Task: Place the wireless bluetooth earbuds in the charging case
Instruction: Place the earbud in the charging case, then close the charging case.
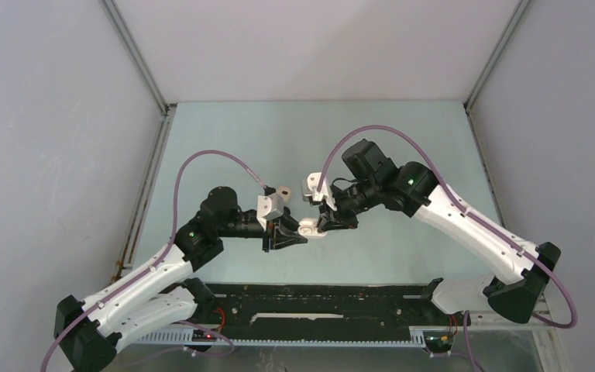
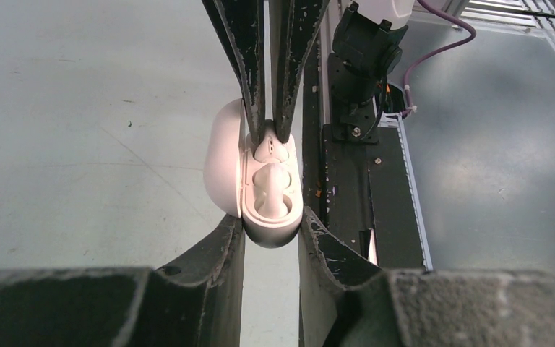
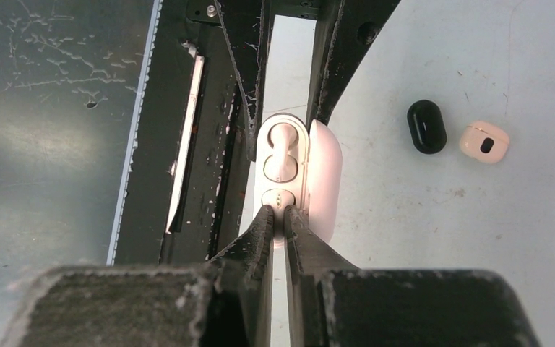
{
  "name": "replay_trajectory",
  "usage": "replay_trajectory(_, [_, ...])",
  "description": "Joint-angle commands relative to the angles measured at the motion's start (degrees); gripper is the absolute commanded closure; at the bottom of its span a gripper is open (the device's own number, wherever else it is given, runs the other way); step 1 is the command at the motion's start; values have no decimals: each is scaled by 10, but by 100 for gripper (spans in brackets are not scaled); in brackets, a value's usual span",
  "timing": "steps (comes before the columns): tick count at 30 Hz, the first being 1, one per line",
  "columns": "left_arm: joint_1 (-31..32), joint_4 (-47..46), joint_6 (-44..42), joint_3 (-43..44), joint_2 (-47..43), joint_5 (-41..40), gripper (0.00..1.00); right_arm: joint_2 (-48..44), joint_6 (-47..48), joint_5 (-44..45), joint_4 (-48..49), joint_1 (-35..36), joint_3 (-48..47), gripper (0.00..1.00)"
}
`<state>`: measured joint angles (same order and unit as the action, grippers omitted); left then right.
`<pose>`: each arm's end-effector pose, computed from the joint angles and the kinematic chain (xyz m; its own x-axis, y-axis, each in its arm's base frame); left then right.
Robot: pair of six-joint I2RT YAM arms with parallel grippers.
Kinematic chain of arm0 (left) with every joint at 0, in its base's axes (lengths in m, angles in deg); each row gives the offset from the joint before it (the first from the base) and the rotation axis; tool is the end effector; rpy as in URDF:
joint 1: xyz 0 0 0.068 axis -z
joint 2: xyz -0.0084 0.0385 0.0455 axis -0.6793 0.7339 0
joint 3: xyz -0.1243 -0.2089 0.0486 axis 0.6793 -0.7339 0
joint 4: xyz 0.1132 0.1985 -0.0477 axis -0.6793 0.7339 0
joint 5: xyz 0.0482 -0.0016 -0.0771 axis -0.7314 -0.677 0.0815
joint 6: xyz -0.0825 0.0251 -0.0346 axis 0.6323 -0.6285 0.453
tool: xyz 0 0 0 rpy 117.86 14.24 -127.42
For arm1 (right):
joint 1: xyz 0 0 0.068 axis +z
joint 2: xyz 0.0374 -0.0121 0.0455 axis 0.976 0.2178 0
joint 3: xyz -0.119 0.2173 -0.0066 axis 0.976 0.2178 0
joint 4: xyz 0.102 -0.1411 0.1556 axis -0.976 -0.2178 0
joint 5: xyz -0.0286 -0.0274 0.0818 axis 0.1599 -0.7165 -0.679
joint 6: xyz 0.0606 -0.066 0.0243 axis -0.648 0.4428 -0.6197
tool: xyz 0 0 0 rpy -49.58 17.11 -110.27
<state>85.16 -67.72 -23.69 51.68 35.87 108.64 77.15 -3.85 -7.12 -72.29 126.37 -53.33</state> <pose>0.1164 -0.1872 0.2773 -0.1008 0.1320 -0.9861 0.9946 0.0377 -0.0966 0.1312 0.2316 0.3176 0.0695 -0.5775 -0.8134 -0.9867 -0.1600 0.0293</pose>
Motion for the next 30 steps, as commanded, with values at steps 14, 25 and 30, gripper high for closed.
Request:
replay_trajectory(14, [3,-17,5,13,4,8,100,-52,30,-7,-22,7,-12,64])
replay_trajectory(25, [3,-22,13,15,13,19,100,-97,46,-69,-7,-76,21,36])
replay_trajectory(30, [3,-23,14,14,14,18,100,-39,42,-99,1,-83,29,31])
